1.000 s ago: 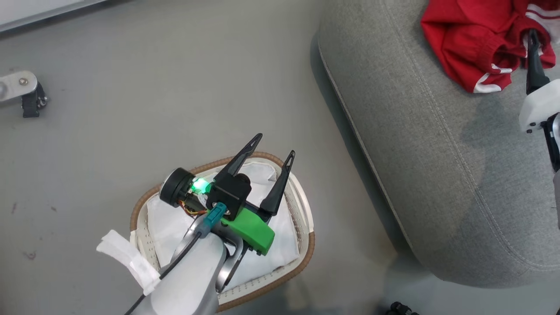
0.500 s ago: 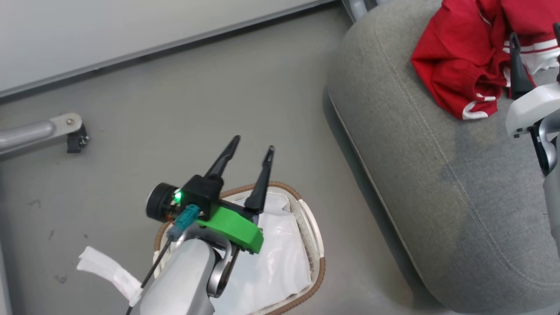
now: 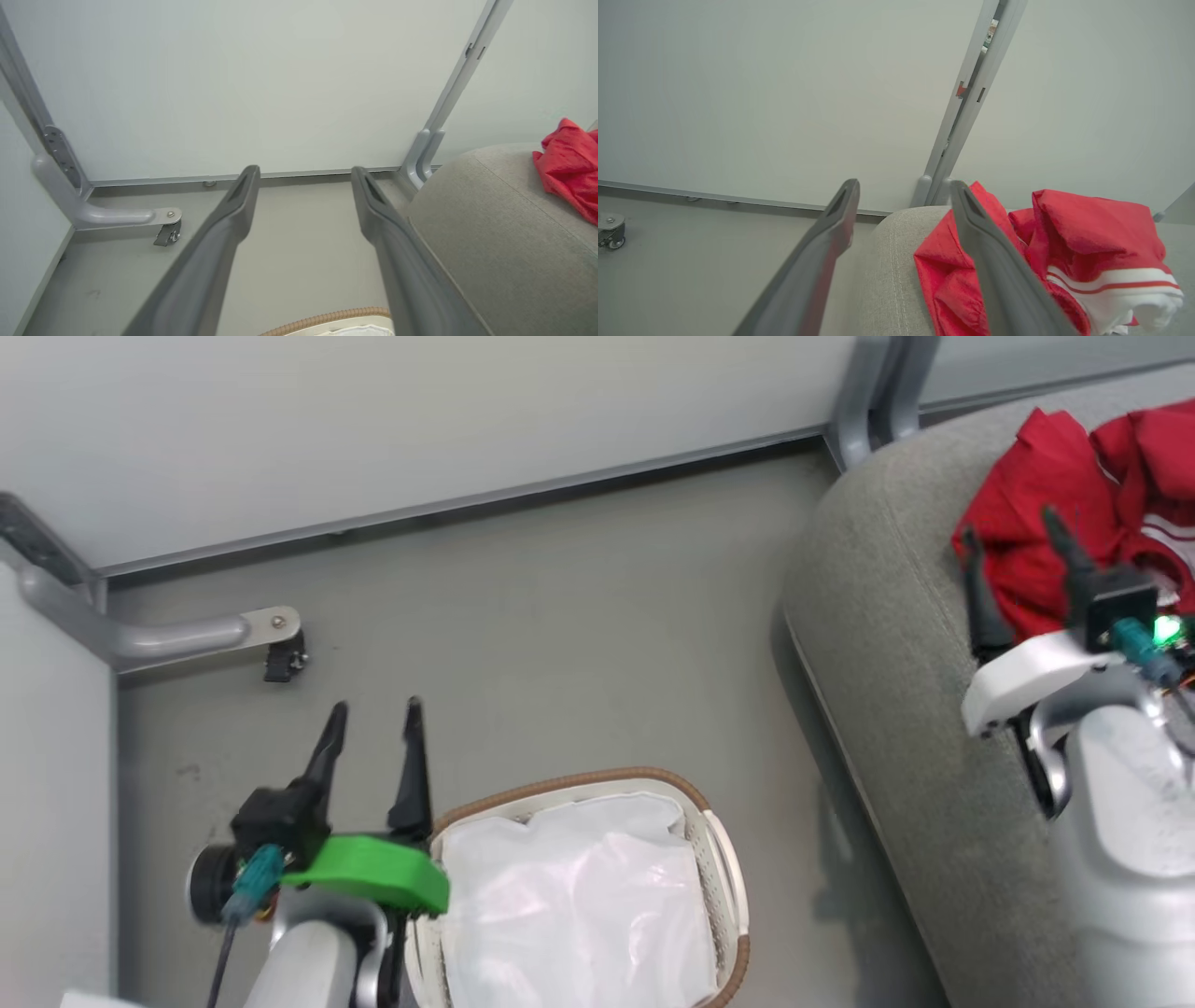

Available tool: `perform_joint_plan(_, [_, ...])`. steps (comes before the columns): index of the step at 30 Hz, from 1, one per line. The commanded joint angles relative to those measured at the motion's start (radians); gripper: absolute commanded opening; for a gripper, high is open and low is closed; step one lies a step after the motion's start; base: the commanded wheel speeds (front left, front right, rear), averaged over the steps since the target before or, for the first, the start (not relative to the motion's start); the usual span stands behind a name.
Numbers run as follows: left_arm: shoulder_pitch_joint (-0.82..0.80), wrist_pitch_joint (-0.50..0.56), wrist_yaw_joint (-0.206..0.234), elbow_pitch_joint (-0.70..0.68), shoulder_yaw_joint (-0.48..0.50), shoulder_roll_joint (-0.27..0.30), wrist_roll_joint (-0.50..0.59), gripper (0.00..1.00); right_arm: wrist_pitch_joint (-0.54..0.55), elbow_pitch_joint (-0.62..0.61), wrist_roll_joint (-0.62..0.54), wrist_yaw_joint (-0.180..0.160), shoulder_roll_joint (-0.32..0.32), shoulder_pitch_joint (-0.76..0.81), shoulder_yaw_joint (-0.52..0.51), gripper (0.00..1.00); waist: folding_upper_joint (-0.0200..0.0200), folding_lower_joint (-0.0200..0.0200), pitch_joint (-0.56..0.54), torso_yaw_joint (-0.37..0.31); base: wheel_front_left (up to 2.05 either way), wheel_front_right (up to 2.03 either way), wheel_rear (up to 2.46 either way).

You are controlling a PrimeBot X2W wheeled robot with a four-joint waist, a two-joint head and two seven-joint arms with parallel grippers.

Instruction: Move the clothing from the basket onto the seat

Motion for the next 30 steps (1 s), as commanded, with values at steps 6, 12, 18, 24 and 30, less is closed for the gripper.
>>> perform_joint_plan(6, [0.115, -0.001, -0.004, -0.038, 0.119, 0.002, 0.005, 1.00, -0.004, -0.092, 0.017, -0.001, 0.071, 0.137, 0.025, 1.00, 0.0000, 0.0000, -0.069, 0.073, 0.00, 0.00, 0.00])
perform_joint_plan(12, [0.179, 0.000, -0.018, -0.054, 0.155, -0.001, 0.013, 1.00, -0.004, -0.176, 0.051, -0.001, 0.104, 0.268, 0.026, 1.00, 0.0000, 0.0000, -0.105, 0.097, 0.00, 0.00, 0.00])
perform_joint_plan(18, [0.218, 0.000, -0.015, -0.041, 0.136, -0.001, -0.004, 1.00, -0.004, -0.237, 0.113, -0.001, 0.106, 0.396, 0.047, 1.00, 0.0000, 0.0000, -0.149, 0.106, 0.00, 0.00, 0.00])
perform_joint_plan(24, [0.252, 0.000, -0.006, -0.035, 0.116, -0.001, -0.021, 1.00, -0.005, -0.271, 0.149, -0.001, 0.107, 0.494, 0.023, 1.00, 0.0000, 0.0000, -0.182, 0.107, 0.00, 0.00, 0.00])
perform_joint_plan(30, [0.258, 0.000, -0.004, -0.016, 0.107, -0.001, -0.023, 1.00, -0.005, -0.269, 0.167, -0.001, 0.107, 0.532, 0.022, 1.00, 0.0000, 0.0000, -0.194, 0.106, 0.00, 0.00, 0.00])
